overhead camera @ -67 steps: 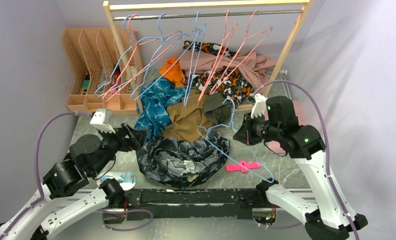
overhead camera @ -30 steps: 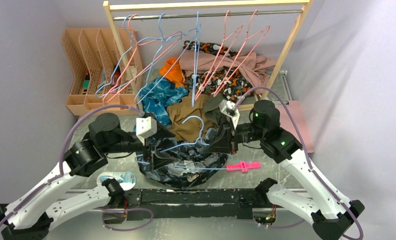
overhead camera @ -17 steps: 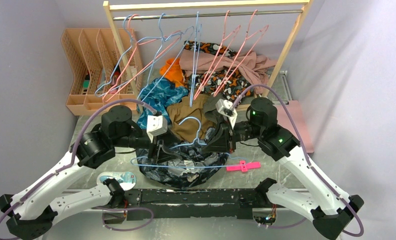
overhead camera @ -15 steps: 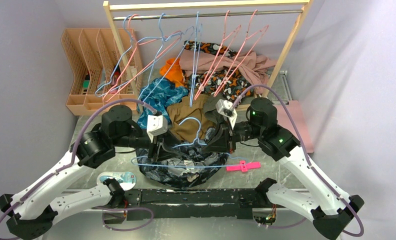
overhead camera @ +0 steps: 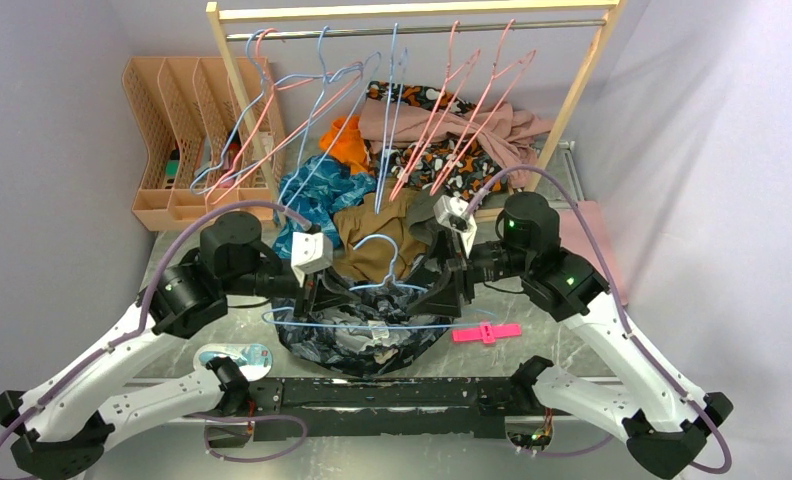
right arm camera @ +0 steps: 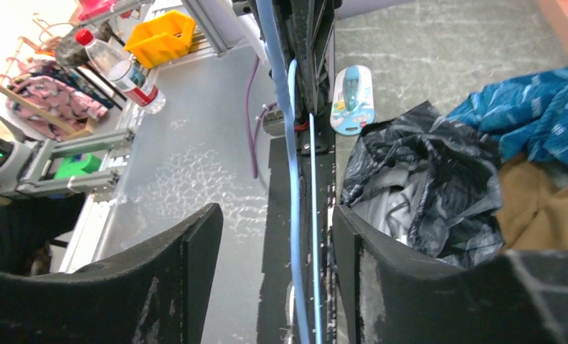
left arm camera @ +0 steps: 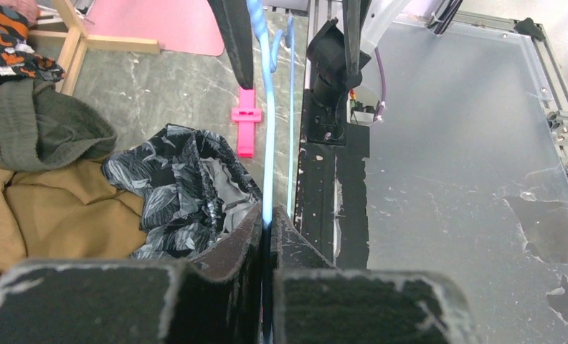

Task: Place the shorts on the hanger
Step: Hang the shorts on the hanger.

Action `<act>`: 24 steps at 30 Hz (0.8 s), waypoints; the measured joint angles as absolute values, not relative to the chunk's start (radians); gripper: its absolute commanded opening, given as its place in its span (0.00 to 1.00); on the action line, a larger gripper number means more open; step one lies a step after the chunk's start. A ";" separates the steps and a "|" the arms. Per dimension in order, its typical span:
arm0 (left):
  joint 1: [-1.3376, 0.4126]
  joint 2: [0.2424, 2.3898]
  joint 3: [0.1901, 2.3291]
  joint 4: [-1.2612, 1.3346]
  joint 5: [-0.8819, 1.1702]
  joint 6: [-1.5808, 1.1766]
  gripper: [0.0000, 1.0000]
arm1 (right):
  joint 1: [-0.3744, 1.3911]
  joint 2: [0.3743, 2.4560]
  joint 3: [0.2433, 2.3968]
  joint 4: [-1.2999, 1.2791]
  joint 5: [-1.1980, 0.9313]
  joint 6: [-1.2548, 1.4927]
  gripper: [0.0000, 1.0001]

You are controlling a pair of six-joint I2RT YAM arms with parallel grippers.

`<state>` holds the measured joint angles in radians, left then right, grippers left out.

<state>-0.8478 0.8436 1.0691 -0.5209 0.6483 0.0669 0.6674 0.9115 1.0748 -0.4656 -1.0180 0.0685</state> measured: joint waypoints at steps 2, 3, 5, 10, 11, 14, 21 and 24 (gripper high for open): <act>-0.848 0.833 1.069 -0.521 0.649 0.067 0.07 | 0.669 0.912 1.093 -0.465 -1.012 0.079 0.69; -0.848 0.831 1.069 -0.521 0.649 0.068 0.07 | 0.669 0.912 1.104 -0.464 -1.008 0.088 0.71; -0.848 0.831 1.069 -0.521 0.652 0.068 0.07 | 0.670 0.913 1.126 -0.456 -1.001 0.107 0.71; -0.848 0.862 1.069 -0.522 0.659 0.072 0.07 | 0.672 0.950 1.190 -0.423 -0.998 0.146 0.71; -0.848 0.868 1.069 -0.522 0.660 0.072 0.07 | 0.675 0.963 1.201 -0.423 -0.997 0.148 0.71; -0.848 0.882 1.069 -0.521 0.664 0.072 0.07 | 0.699 1.005 1.225 -0.430 -0.987 0.149 0.66; -0.848 0.891 1.085 -0.521 0.668 0.074 0.07 | 0.796 1.084 1.282 -0.512 -0.897 0.113 0.44; -0.848 0.891 1.092 -0.519 0.670 0.075 0.07 | 0.812 1.083 1.288 -0.532 -0.854 0.100 0.42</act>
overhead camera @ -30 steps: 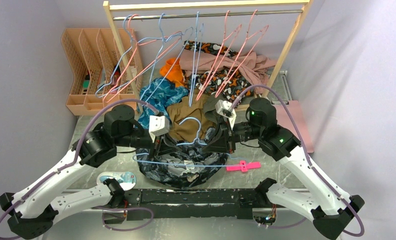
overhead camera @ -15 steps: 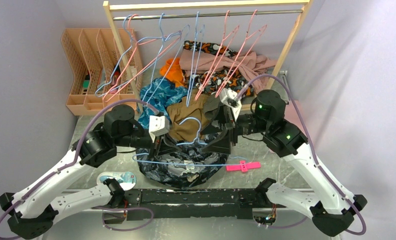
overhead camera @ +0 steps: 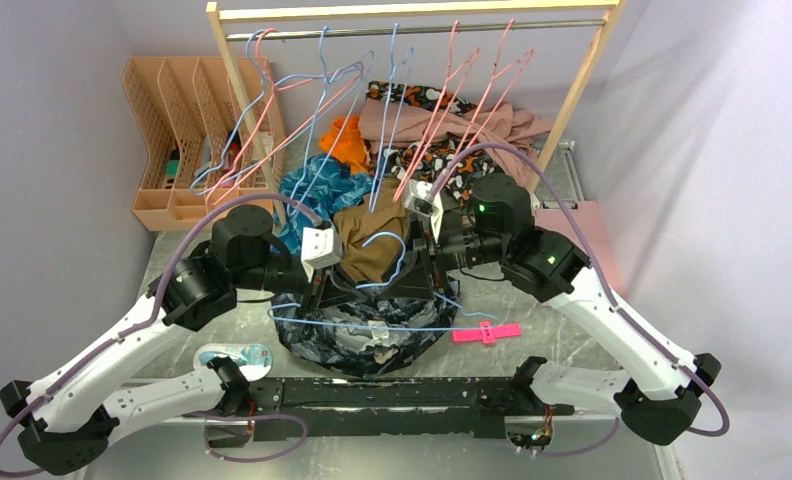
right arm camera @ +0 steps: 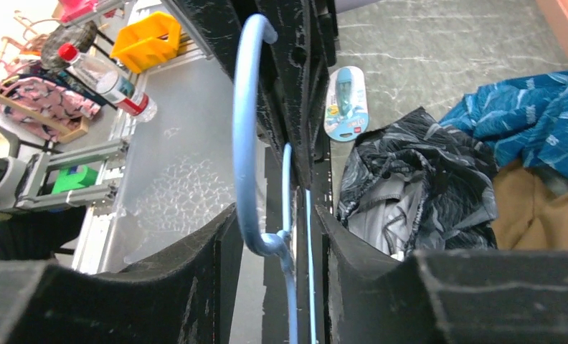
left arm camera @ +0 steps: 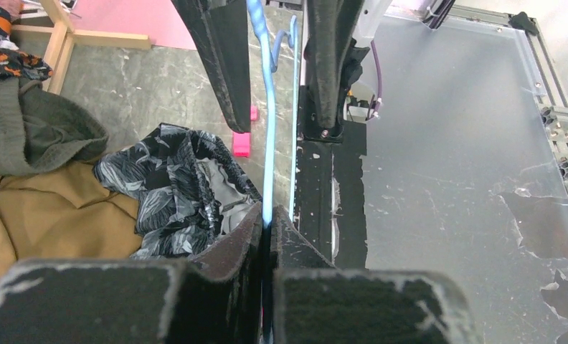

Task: Place the shorts on the hanger
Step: Hang the shorts on the hanger.

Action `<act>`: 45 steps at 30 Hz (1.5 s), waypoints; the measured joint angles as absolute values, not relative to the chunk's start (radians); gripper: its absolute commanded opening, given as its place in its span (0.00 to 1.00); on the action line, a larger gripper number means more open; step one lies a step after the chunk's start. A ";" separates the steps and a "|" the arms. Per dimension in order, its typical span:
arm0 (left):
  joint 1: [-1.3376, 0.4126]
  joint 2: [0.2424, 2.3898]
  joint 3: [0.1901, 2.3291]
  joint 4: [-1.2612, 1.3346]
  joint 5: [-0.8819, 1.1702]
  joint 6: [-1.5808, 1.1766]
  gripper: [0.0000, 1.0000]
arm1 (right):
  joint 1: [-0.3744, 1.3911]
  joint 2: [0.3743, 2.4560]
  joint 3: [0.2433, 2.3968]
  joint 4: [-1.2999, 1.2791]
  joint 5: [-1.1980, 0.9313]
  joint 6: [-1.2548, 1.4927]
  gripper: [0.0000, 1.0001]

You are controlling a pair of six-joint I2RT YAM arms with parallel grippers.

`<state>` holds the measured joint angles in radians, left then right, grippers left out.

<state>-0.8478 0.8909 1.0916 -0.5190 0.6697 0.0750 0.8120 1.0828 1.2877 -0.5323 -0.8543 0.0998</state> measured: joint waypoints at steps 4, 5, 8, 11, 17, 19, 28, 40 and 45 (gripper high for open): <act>-0.848 0.890 1.092 -0.519 0.671 0.075 0.07 | 0.814 1.077 1.288 -0.538 -0.807 0.092 0.37; -0.848 0.889 1.092 -0.519 0.671 0.075 0.07 | 0.814 1.076 1.287 -0.539 -0.794 0.090 0.34; -0.848 0.883 1.091 -0.519 0.670 0.075 0.07 | 0.815 1.066 1.283 -0.540 -0.760 0.084 0.16; -0.848 0.873 1.088 -0.514 0.657 0.073 0.34 | 0.818 1.054 1.281 -0.535 -0.744 0.083 0.00; -0.847 0.842 1.076 -0.497 0.591 0.035 0.99 | 0.819 1.023 1.251 -0.510 -0.721 0.100 0.00; -0.847 0.818 1.058 -0.493 0.542 0.007 0.99 | 0.819 1.013 1.232 -0.509 -0.709 0.104 0.00; -0.847 0.574 0.813 -0.462 0.179 -0.339 0.99 | 0.819 0.886 1.088 -0.561 -0.590 0.121 0.00; -0.847 0.652 0.798 -0.754 -0.112 -0.785 0.85 | 0.819 0.738 1.073 -0.696 -0.443 0.123 0.00; -0.847 0.779 0.773 -0.828 -0.131 -0.849 0.84 | 0.819 0.740 1.060 -0.729 -0.416 0.118 0.00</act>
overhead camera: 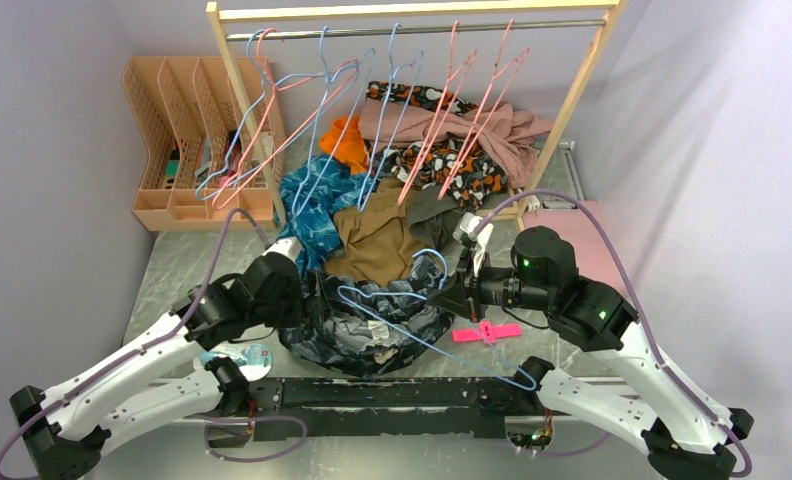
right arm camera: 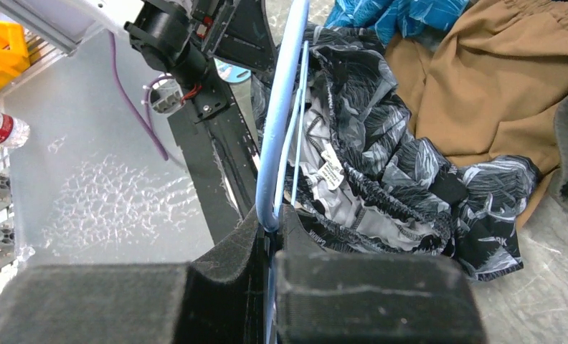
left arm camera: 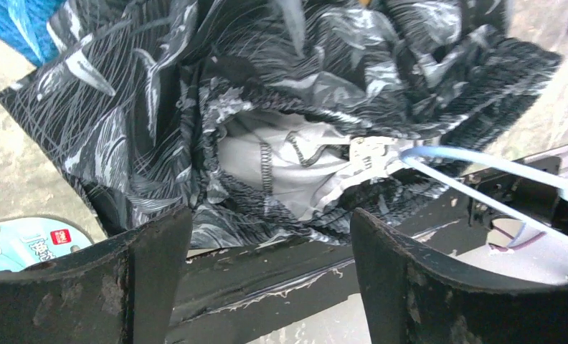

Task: Place the shorts on the hanger
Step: Hang the shorts on the hanger.

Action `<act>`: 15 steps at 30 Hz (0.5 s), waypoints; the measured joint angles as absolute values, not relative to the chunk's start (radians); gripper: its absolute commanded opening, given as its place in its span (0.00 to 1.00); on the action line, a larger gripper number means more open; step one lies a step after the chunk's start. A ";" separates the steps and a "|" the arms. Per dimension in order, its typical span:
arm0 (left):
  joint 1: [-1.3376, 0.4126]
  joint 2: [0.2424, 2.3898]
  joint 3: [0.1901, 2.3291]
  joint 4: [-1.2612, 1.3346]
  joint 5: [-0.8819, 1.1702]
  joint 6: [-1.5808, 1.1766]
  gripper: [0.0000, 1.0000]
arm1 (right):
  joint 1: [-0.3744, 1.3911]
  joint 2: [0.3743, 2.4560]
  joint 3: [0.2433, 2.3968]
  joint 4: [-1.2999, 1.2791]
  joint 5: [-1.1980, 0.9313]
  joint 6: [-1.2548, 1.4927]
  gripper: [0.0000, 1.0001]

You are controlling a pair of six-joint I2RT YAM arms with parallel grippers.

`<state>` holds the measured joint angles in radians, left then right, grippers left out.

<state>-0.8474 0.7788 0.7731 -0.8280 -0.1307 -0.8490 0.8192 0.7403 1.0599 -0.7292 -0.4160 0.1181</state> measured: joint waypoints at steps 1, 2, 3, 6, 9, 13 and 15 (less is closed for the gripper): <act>-0.847 0.783 0.761 -0.831 -0.131 -0.855 0.82 | 0.819 0.741 1.060 -0.733 -0.413 0.117 0.00; -0.847 0.785 0.751 -0.834 -0.132 -0.862 0.81 | 0.819 0.741 1.060 -0.733 -0.411 0.116 0.00; -0.847 0.788 0.744 -0.835 -0.132 -0.865 0.80 | 0.819 0.741 1.060 -0.733 -0.411 0.115 0.00; -0.847 0.815 0.738 -0.831 -0.140 -0.869 0.74 | 0.819 0.739 1.058 -0.732 -0.413 0.115 0.00; -0.847 0.876 0.738 -0.810 -0.161 -0.868 0.61 | 0.819 0.734 1.044 -0.728 -0.422 0.115 0.00; -0.847 0.981 0.733 -0.785 -0.204 -0.872 0.50 | 0.819 0.735 1.023 -0.723 -0.430 0.116 0.00; -0.847 0.999 0.719 -0.770 -0.215 -0.873 0.44 | 0.819 0.736 1.016 -0.722 -0.434 0.118 0.00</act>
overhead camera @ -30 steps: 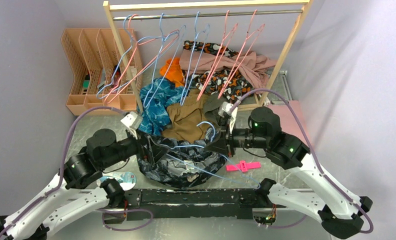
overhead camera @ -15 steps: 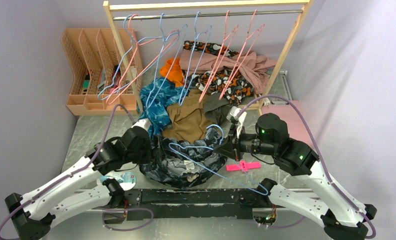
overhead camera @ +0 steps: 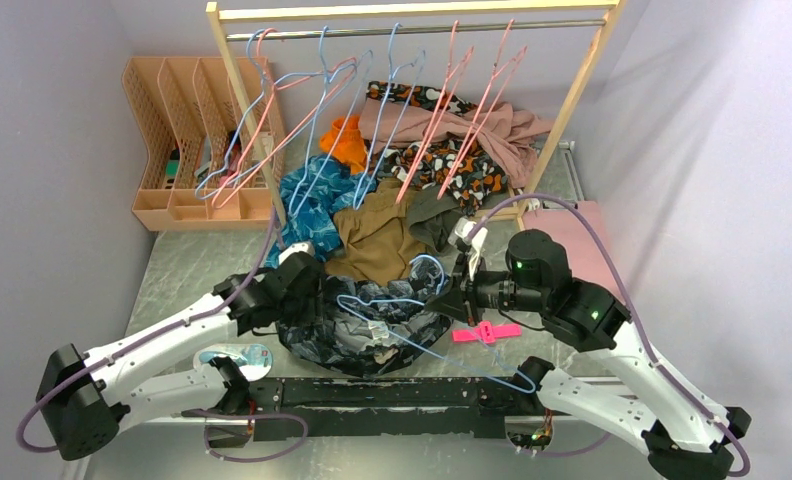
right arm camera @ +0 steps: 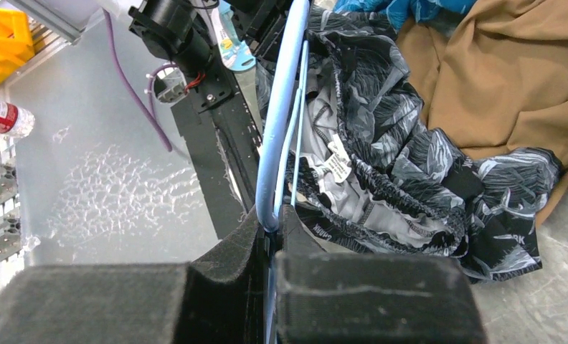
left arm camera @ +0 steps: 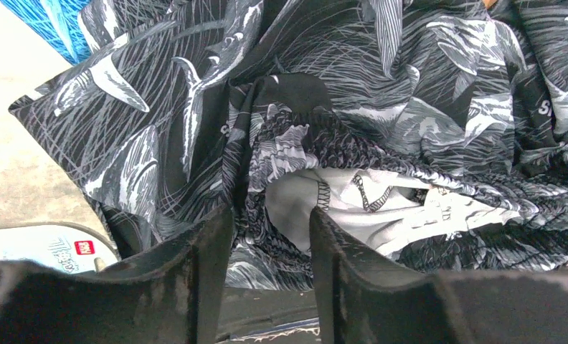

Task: Place the shorts on the hanger
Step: Hang the shorts on the hanger.

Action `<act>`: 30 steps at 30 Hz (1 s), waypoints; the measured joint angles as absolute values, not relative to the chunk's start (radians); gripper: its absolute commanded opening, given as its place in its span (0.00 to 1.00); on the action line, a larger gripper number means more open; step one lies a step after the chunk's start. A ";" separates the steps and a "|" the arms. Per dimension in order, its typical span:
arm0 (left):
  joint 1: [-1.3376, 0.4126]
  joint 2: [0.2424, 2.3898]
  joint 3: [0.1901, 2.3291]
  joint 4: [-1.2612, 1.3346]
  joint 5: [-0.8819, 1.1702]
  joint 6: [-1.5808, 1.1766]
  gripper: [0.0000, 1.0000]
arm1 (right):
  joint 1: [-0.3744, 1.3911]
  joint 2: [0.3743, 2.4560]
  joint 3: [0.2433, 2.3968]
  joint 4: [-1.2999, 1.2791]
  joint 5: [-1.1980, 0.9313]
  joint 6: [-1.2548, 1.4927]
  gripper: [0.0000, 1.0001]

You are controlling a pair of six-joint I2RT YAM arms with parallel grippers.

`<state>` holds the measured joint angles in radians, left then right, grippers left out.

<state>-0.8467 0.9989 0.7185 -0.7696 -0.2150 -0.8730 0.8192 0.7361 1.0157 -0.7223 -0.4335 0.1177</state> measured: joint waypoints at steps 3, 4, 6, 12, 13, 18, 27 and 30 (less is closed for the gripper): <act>-0.847 0.997 0.700 -0.745 -0.219 -0.872 0.24 | 0.819 0.735 0.998 -0.699 -0.446 0.126 0.00; -0.847 0.996 0.699 -0.738 -0.220 -0.872 0.17 | 0.819 0.735 0.992 -0.693 -0.451 0.127 0.00; -0.847 0.992 0.698 -0.722 -0.221 -0.871 0.07 | 0.819 0.743 0.982 -0.688 -0.459 0.128 0.00; -0.847 0.955 0.710 -0.717 -0.221 -0.866 0.07 | 0.819 0.822 0.982 -0.680 -0.464 0.117 0.00; -0.847 0.941 0.719 -0.723 -0.221 -0.863 0.07 | 0.819 0.839 0.984 -0.681 -0.463 0.114 0.00; -0.847 0.865 0.781 -0.748 -0.220 -0.851 0.07 | 0.819 0.890 1.010 -0.671 -0.463 0.106 0.00; -0.847 0.847 0.879 -0.791 -0.162 -0.824 0.07 | 0.865 0.925 1.015 -0.546 -0.413 0.112 0.00; -0.847 0.837 0.913 -0.795 -0.136 -0.819 0.07 | 0.911 0.910 0.966 -0.466 -0.361 0.123 0.00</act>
<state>-0.8467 0.8371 0.9127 -0.7952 -0.1364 -0.8188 0.9108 0.9104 0.9661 -0.4656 -0.3614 0.1226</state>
